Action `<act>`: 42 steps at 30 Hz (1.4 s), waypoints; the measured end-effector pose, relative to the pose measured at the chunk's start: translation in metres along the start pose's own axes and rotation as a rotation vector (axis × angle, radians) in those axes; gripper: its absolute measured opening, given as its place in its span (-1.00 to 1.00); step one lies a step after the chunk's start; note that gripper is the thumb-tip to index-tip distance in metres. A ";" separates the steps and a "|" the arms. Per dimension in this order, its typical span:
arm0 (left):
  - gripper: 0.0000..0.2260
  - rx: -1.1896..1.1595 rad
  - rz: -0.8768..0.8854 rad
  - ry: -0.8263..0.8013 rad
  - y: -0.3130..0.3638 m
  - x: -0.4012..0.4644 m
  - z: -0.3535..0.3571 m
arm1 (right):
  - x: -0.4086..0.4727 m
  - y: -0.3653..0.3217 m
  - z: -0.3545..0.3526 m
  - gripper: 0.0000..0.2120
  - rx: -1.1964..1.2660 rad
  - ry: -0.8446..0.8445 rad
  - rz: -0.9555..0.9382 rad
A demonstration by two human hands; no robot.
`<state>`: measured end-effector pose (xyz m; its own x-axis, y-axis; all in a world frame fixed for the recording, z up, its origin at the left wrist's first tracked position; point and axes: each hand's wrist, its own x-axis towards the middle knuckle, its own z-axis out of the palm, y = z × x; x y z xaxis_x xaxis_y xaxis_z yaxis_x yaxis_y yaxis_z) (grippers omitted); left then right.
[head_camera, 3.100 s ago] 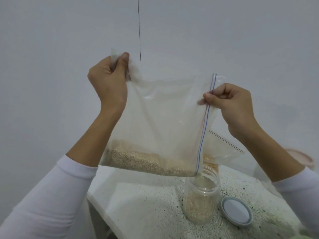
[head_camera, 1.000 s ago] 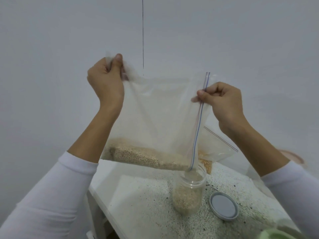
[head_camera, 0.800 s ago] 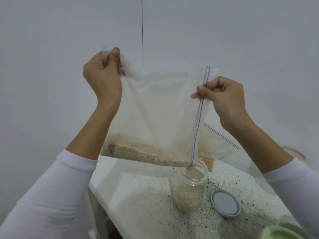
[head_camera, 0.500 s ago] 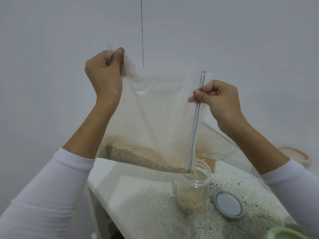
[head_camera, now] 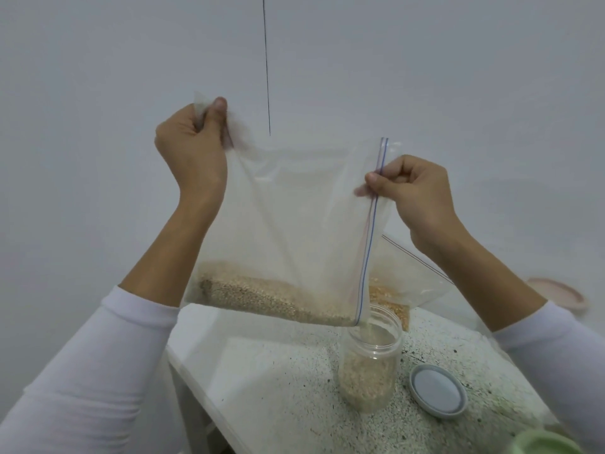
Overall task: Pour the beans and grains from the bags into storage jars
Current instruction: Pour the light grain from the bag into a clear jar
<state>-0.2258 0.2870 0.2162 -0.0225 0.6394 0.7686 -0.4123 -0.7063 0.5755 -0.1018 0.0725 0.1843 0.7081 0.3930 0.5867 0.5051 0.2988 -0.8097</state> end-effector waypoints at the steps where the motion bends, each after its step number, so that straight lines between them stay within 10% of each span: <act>1: -0.55 0.023 -0.004 0.030 0.002 0.001 0.000 | 0.000 -0.001 -0.001 -0.78 0.018 0.024 -0.010; 42: -0.51 -0.013 -0.018 0.021 0.005 -0.012 0.005 | -0.002 0.002 -0.013 -0.82 -0.059 -0.007 0.029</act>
<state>-0.2231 0.2749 0.2114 -0.0338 0.6580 0.7522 -0.4244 -0.6909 0.5853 -0.0958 0.0613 0.1816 0.7196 0.4070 0.5626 0.5125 0.2354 -0.8258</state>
